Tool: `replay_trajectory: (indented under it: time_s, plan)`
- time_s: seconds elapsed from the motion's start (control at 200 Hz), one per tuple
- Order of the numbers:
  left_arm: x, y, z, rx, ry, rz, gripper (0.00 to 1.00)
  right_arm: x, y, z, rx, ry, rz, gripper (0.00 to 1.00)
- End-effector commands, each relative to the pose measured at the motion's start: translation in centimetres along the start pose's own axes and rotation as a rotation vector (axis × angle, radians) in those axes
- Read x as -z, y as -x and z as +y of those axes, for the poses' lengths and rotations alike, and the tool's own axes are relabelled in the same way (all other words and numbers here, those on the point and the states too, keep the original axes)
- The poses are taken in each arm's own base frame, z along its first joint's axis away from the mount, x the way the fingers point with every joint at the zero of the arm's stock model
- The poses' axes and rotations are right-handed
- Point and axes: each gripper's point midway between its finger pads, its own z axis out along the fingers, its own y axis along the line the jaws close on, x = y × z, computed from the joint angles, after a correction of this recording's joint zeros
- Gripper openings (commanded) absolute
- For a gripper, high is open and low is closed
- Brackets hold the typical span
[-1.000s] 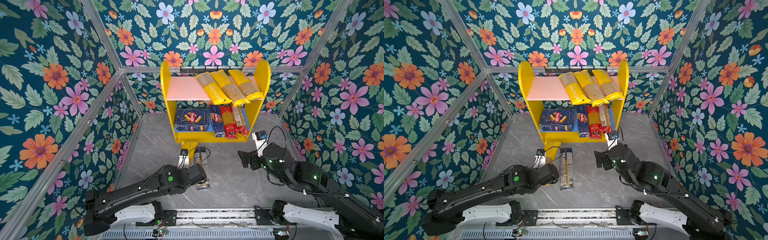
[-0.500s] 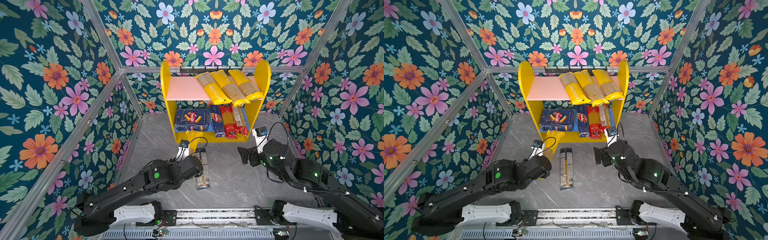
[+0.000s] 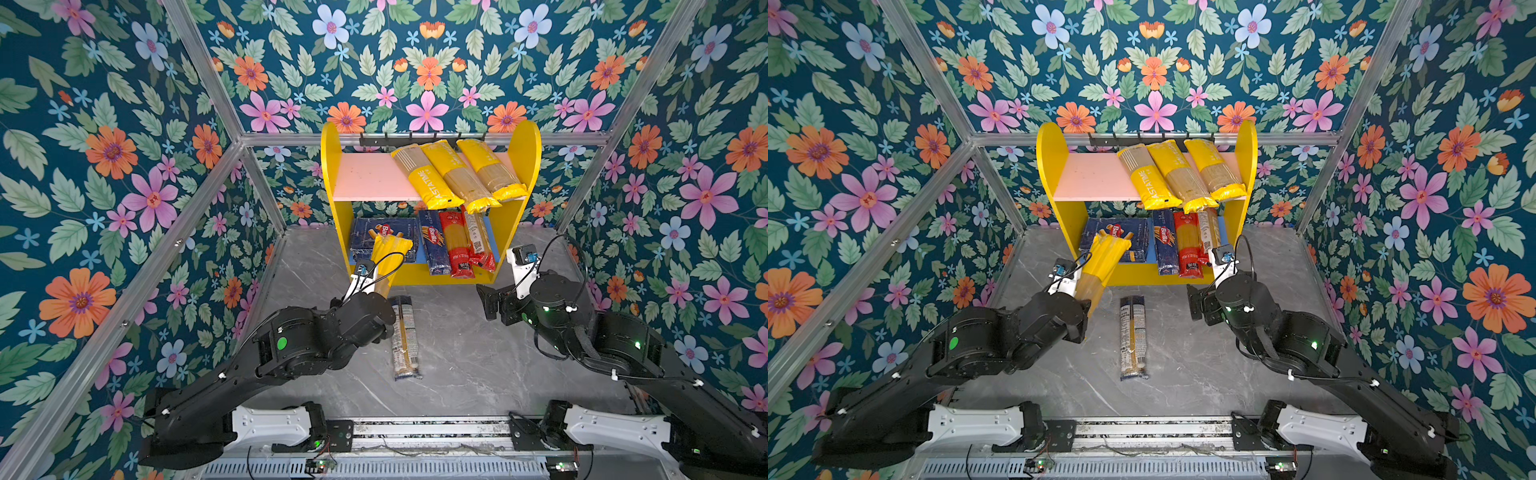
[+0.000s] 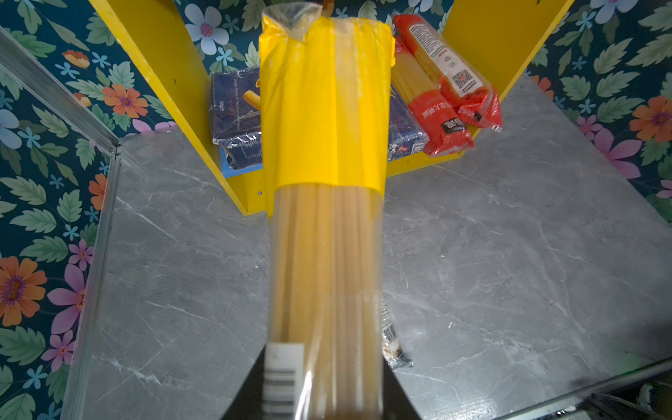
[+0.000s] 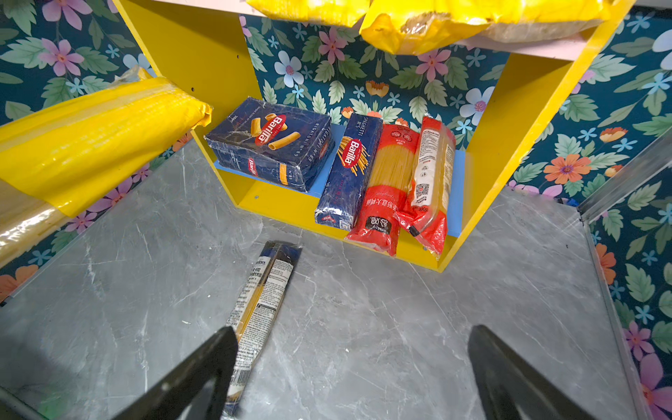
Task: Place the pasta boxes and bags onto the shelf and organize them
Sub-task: 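Lift the yellow-banded pack upright with the left gripper toward the shelf, then raise the pack with the left gripper onto the pink shelf's near end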
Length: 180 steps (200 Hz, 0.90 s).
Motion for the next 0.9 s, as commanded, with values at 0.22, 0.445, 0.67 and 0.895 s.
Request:
replay_trajectory:
  time_s: [0.22,0.445,0.67,0.895]
  plan:
    - [1.9,4.0,0.1,0.031,-0.019,-0.113,0.0,-0.1,0.6,-0.4,0.029,-0.032,-0.007,0.99]
    - [2.5,4.8,0.1,0.036,-0.03,-0.131,0.0,0.4,1.1,-0.6,0.028,-0.029,-0.019,0.99]
    - [3.4,7.2,1.7,0.035,0.062,-0.212,0.0,0.8,1.6,-0.7,0.025,-0.023,-0.031,0.99]
    - [4.4,10.9,2.4,0.001,0.161,-0.309,0.0,1.0,1.9,-0.5,0.023,-0.012,-0.036,0.99]
